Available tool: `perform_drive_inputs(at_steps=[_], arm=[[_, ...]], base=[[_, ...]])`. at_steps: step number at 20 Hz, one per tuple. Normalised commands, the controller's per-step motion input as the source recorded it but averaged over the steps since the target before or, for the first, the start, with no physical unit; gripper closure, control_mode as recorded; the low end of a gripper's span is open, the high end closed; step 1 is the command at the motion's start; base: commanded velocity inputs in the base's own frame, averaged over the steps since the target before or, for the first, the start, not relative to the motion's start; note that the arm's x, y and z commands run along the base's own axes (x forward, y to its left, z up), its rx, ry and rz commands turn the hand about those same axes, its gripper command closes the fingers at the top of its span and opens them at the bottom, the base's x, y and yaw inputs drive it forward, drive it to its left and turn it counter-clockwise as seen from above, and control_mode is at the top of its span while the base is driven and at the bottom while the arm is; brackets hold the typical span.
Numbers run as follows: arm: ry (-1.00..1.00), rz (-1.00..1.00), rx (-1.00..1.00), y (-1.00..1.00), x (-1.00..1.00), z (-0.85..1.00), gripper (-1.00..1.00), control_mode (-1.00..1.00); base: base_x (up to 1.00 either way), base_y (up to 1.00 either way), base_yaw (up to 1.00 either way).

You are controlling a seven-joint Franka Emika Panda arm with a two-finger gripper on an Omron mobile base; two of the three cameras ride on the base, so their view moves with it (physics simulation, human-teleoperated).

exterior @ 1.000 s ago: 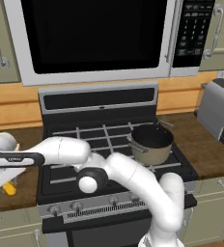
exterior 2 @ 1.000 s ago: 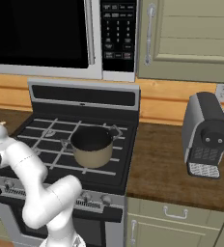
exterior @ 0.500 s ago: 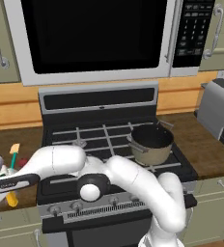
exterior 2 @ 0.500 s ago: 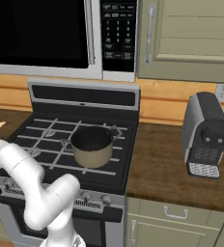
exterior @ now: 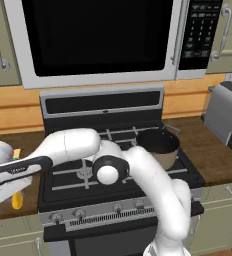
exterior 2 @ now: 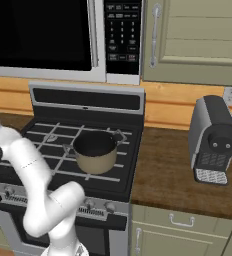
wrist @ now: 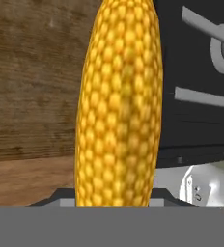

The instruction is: Put the corn and tomato in the pot. Retrieve the spatula and lightly stir the vegetables in the pot.

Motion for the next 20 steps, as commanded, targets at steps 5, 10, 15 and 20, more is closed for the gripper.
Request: perform_drive_inputs(at_steps=[5,10,15,20], arm=[[0.0,-0.29,0.35,-1.0,0.0,0.11,1.0,-1.0],[0.05,-0.41,0.1,-1.0,0.0,0.24,1.0,-1.0],[0.05,-0.41,0.12,-1.0,0.0,0.57,1.0,-1.0],[0.01,-0.43,0.06,-1.0,0.15,0.81,1.0,-1.0]], base=[[0.0,0.0,0.0],[0.0,0.0,0.0],[0.0,0.0,0.0],[0.0,0.0,0.0]])
